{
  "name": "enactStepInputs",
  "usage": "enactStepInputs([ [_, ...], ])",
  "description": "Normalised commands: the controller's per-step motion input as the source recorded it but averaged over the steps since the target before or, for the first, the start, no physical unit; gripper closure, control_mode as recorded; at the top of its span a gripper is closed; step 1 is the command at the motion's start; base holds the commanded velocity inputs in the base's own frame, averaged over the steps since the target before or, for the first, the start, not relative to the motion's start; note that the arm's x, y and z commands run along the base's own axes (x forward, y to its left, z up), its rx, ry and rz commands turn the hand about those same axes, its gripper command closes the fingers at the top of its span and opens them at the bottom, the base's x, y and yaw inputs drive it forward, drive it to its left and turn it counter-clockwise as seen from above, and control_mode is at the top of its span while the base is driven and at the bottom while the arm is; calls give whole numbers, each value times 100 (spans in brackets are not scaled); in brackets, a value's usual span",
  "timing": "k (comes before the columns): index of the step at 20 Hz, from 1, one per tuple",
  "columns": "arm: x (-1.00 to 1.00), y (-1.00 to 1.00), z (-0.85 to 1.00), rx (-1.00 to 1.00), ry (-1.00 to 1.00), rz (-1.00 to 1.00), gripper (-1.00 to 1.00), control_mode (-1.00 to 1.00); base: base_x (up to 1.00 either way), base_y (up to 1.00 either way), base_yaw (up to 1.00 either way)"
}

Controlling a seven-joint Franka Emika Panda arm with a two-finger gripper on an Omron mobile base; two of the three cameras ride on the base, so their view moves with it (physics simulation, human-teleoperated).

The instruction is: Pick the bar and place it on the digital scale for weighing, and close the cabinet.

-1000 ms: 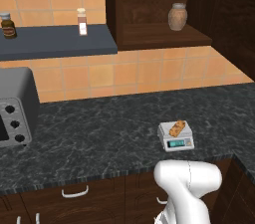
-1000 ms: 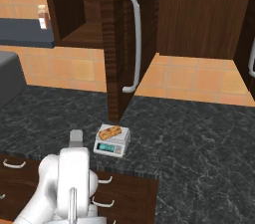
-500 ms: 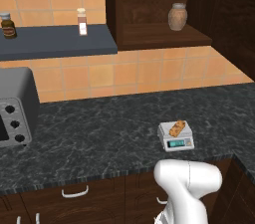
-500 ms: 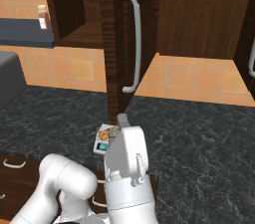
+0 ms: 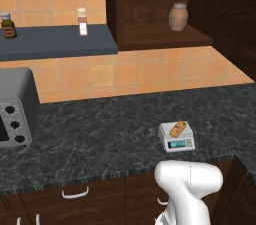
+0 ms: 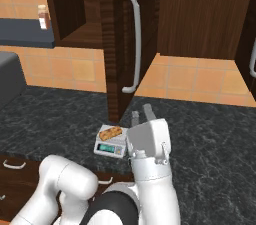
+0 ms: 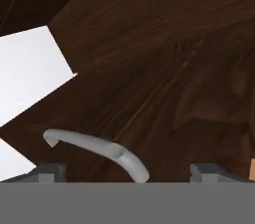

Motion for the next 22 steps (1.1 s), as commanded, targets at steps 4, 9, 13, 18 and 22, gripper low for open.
enactStepInputs([
  [4,56,-10,11,3,-2,1,-100,-100,0,0,0],
  [9,40,17,38,0,0,2,-100,-100,0,0,0],
  [13,11,61,85,-6,-6,0,-100,-100,0,0,0],
  [18,16,95,48,-4,-4,0,-100,-100,0,0,0],
  [22,89,100,0,0,7,-4,-100,-100,0,0,0],
])
